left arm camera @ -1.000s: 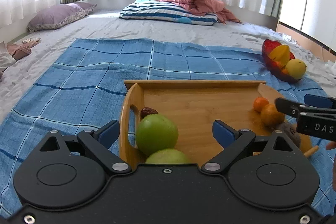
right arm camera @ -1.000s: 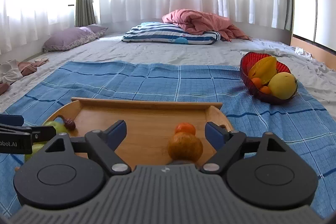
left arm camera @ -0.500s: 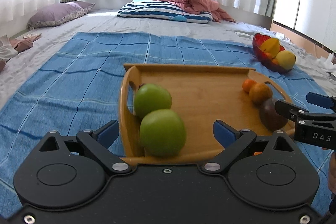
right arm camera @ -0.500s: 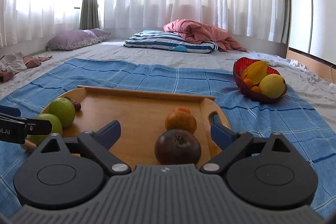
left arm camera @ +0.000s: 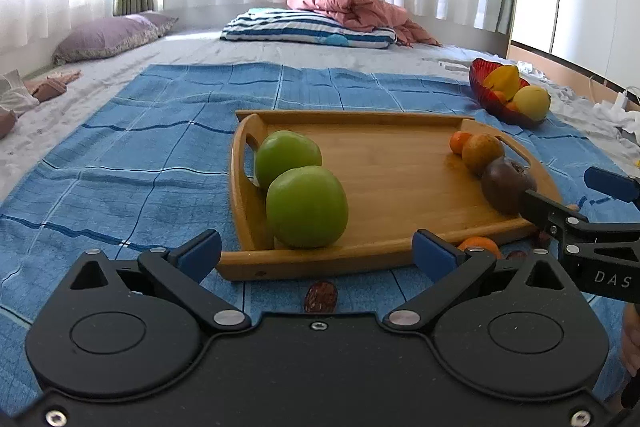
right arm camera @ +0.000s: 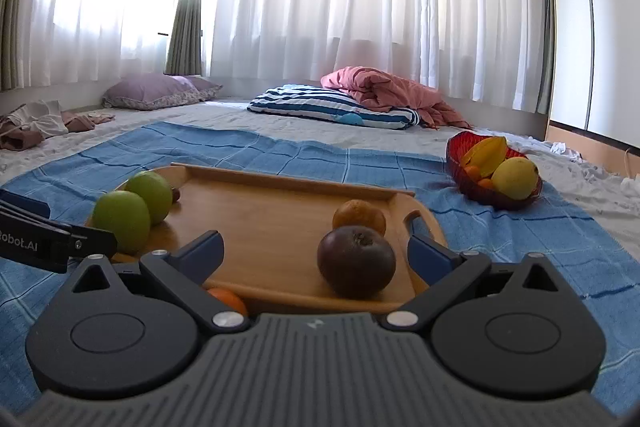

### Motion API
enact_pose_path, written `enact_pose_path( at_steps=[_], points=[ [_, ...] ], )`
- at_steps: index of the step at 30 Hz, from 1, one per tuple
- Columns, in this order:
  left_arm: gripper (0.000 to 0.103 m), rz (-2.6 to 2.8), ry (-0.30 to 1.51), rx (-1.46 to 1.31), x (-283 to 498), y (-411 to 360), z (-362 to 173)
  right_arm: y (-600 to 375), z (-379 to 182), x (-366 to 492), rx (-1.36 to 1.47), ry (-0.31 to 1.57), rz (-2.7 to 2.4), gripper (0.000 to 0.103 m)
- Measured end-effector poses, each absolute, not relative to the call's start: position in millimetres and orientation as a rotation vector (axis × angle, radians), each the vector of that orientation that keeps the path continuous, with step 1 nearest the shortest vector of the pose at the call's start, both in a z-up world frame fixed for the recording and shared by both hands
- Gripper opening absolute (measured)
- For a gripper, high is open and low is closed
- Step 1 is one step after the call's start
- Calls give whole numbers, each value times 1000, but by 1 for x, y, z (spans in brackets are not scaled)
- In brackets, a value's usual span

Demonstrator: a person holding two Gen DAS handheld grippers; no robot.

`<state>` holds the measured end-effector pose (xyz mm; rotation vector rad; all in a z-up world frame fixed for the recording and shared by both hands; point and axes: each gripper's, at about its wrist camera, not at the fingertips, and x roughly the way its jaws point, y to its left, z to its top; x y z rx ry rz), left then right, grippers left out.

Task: Organize fruits
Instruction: 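Move both tools back toward the remaining dates in front of the tray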

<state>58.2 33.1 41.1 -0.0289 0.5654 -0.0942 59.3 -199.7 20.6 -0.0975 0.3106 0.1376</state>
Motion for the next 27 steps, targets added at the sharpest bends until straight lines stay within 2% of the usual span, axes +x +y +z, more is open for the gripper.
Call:
enact_pose_path(
  at_steps=[10, 17, 22, 26, 27],
  points=[
    [102, -99, 605, -54, 38, 33, 20, -194, -3, 41, -101, 337, 134, 103],
    [102, -72, 602, -30, 34, 32, 8, -189, -13, 40, -106, 360, 144, 99],
    [101, -68, 601, -41, 35, 32, 4, -186, -17, 37, -123, 350, 144, 91],
    [92, -62, 596, -37, 35, 30, 3, -185, -19, 35, -126, 343, 144, 79],
    [87, -64, 595, -35, 35, 30, 4, -186, -20, 35, -122, 344, 145, 77]
  ],
)
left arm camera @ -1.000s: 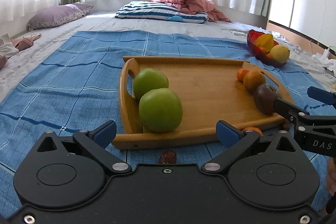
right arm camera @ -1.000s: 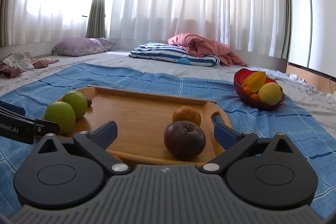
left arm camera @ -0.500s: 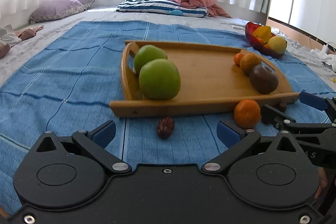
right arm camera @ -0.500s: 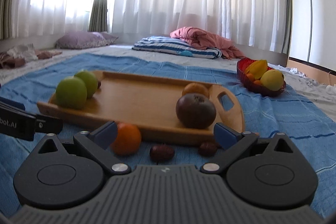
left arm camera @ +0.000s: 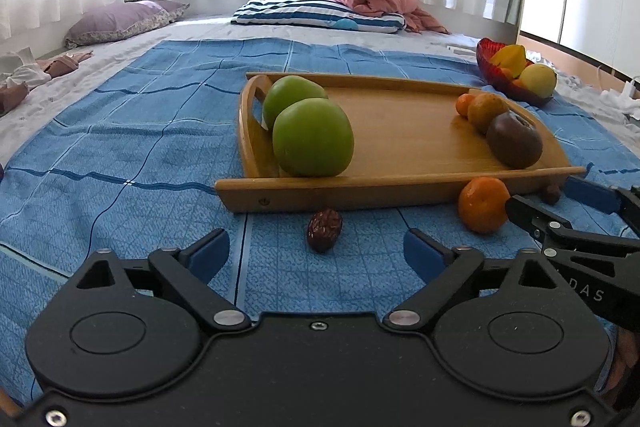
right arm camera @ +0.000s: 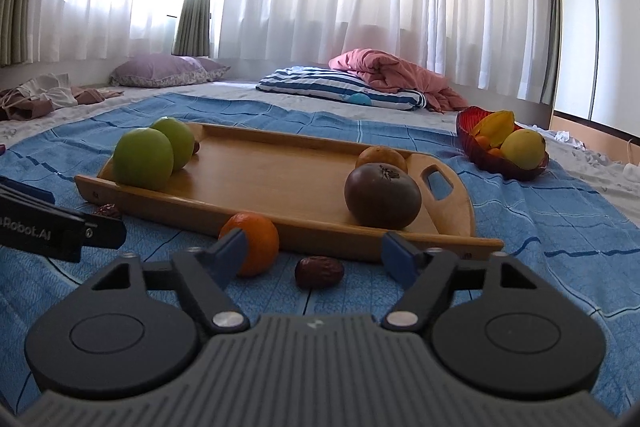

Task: Organize fruits
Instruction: 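Move both tools back toward the remaining dates in front of the tray, then grasp a red date with the left tool while the right tool grasps another date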

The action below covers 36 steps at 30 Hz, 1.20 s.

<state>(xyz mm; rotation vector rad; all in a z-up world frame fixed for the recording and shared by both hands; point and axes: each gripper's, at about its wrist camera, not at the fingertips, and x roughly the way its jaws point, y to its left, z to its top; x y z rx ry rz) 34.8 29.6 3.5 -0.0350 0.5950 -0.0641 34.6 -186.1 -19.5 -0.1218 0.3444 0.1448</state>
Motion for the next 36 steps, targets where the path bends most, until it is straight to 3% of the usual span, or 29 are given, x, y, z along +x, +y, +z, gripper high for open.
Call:
enact_pose_path(
  at_steps=[3, 12, 23, 36],
  points=[
    [71, -89, 611, -30, 36, 27, 4, -188, -21, 34, -106, 352, 145, 70],
    [53, -99, 611, -10, 38, 20, 2, -188, -23, 33, -111, 362, 139, 56],
    [41, -83, 614, -23, 42, 20, 1, -193, -25, 44, -74, 427, 119, 38],
    [32, -82, 626, -40, 49, 20, -1, -189, -28, 49, -91, 455, 127, 35]
  ],
)
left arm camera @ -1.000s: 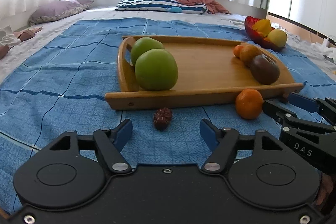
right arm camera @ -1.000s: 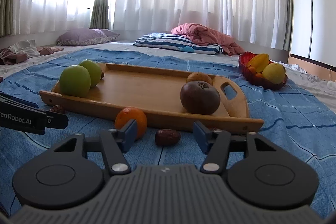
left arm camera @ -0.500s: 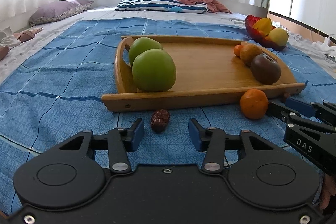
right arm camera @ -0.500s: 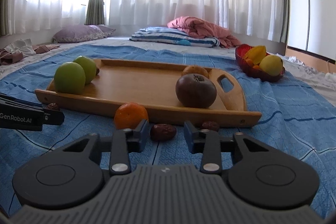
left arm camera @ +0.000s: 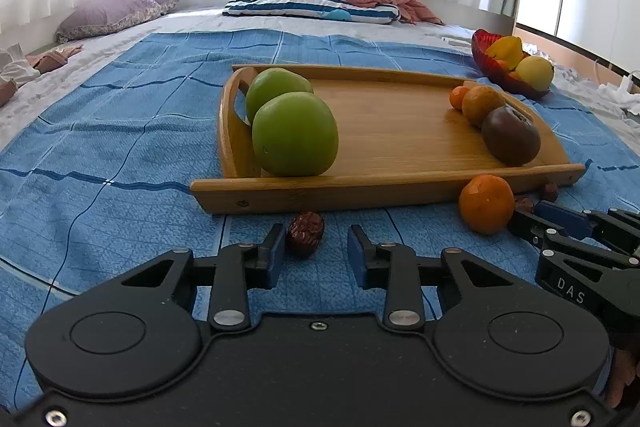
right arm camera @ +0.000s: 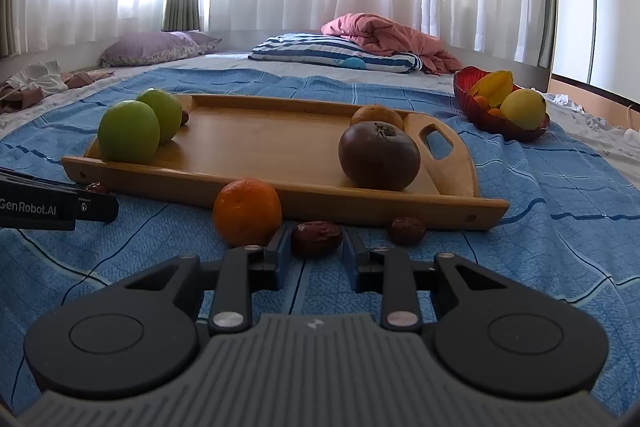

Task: Organize fruits
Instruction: 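Grasp a red date with the left tool while the right tool grasps another date, then carry both red dates over the wooden tray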

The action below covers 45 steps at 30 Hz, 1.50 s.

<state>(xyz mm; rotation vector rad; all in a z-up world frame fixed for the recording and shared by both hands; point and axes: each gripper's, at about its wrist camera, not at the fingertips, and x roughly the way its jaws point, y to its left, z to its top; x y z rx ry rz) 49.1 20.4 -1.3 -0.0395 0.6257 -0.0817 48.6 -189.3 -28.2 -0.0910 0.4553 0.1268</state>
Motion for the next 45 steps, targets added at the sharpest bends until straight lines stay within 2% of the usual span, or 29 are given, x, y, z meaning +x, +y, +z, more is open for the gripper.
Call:
enact_pose_path(
  at_steps=[19, 25, 27, 34, 45],
  points=[
    [31, -77, 625, -36, 54, 18, -4, -187, -30, 56, -95, 469, 128, 39],
    [26, -74, 626, -38, 56, 18, -5, -188, -29, 59, -89, 476, 132, 39],
    [21, -70, 625, -35, 57, 18, -5, -188, -29, 59, -86, 476, 132, 39],
    [20, -63, 621, -21, 59, 17, -5, -189, -28, 59, -81, 480, 132, 33],
    [20, -73, 602, -21, 50, 13, 5, -186, -19, 52, -99, 447, 122, 32]
  ],
)
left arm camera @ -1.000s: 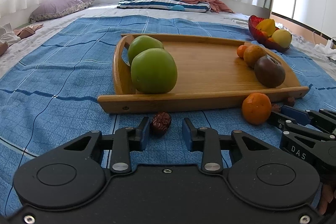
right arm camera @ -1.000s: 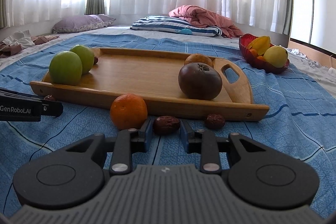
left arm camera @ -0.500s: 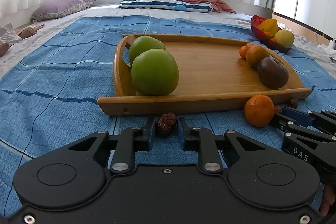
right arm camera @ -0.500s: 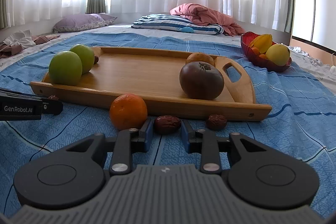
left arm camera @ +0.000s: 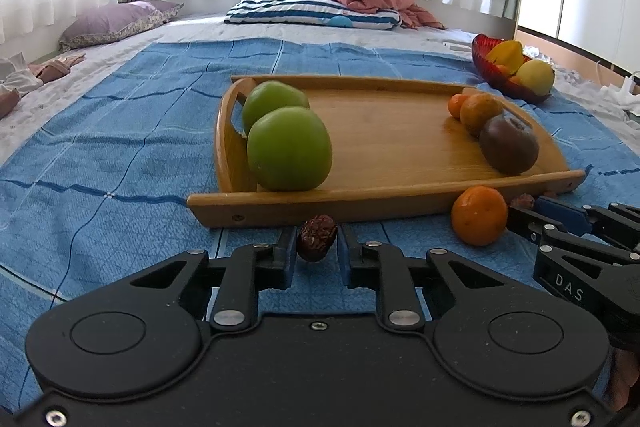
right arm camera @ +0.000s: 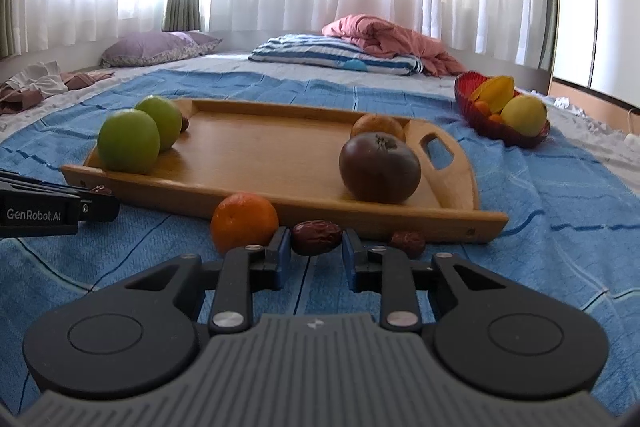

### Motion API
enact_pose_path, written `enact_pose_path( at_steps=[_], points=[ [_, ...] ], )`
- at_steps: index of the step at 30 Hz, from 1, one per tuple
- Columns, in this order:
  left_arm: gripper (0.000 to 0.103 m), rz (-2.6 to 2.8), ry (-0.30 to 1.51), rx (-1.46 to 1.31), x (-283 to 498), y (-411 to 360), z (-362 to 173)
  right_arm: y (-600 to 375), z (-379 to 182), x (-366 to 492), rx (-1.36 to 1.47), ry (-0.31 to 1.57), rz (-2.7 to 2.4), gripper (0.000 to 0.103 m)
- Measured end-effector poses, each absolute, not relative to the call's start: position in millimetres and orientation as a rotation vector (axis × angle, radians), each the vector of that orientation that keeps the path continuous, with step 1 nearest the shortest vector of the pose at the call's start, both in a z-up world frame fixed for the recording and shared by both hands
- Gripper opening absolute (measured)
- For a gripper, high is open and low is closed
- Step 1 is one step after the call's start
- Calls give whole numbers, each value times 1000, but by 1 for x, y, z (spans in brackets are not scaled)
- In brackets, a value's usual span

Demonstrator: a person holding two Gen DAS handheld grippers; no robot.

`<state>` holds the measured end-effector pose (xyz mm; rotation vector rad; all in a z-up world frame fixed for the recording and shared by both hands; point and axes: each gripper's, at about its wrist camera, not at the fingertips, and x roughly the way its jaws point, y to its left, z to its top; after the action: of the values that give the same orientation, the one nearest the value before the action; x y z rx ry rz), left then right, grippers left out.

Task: Organize fruits
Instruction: 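Carry both red dates over the wooden tray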

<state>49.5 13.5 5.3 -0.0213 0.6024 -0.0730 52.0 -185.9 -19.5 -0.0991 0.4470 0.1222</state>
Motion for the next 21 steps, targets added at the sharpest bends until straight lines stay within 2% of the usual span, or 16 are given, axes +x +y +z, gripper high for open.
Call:
enact_pose_path(
  at_steps=[21],
  points=[
    [20, -97, 519, -29, 70, 16, 58, -195, 26, 79, -59, 378, 115, 32]
  ],
)
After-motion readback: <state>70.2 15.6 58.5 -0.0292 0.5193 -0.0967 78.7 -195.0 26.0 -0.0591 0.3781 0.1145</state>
